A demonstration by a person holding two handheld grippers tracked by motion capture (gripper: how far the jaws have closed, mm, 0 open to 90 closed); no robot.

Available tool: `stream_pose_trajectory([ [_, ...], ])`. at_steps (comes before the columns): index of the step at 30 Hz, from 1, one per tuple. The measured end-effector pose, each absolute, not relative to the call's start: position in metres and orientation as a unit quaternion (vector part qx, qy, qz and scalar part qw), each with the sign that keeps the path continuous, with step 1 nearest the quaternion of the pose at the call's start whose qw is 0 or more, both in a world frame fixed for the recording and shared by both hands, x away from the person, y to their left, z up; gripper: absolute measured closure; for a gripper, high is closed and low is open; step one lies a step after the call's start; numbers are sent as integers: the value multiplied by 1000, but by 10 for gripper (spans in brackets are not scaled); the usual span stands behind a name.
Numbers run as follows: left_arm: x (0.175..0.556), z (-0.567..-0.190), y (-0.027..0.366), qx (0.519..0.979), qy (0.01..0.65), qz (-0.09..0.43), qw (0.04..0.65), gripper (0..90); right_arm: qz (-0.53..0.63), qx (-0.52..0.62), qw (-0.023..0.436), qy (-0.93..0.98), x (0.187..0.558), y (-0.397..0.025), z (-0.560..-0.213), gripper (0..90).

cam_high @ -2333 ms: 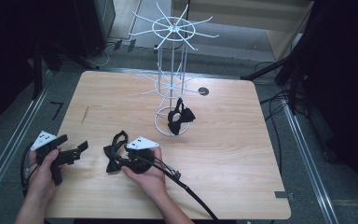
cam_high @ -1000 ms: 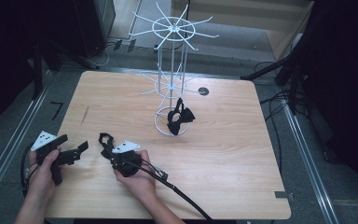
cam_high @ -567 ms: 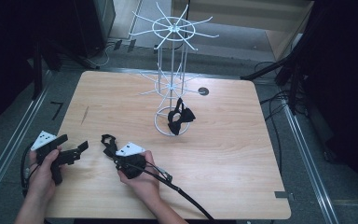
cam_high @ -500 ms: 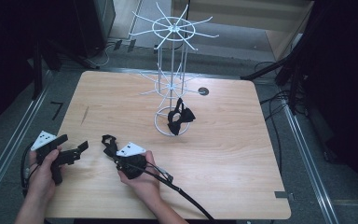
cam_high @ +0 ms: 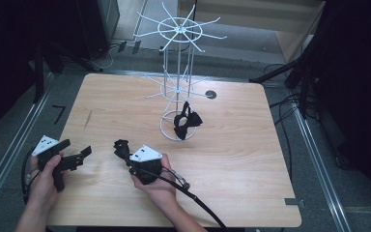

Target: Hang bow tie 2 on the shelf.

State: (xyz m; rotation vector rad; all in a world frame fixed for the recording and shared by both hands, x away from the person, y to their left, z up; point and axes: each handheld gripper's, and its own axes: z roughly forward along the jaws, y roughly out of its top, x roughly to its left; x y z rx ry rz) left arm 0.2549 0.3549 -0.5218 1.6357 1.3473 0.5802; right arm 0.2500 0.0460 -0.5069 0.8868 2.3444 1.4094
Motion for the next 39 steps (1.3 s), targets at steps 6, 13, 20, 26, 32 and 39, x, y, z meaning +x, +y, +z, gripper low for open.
stream_pose_trajectory([
  [6, 255, -522, 355, 663, 546, 236, 454, 42, 489, 310, 139, 803, 252, 35, -502, 782],
  [13, 255, -522, 355, 664, 545, 237, 453, 42, 489, 311, 144, 802, 253, 24, -498, 781],
  [20, 255, -522, 355, 664, 546, 236, 453, 42, 492, 311, 154, 798, 252, 14, -495, 781],
  [26, 255, -522, 354, 664, 546, 237, 453, 42, 494, 312, 156, 796, 251, 5, -494, 781],
  [32, 255, -522, 354, 664, 546, 236, 453, 42, 497, 313, 153, 795, 250, -5, -493, 781],
  [39, 256, -522, 354, 665, 547, 231, 452, 42, 500, 320, 155, 790, 249, -23, -493, 780],
])
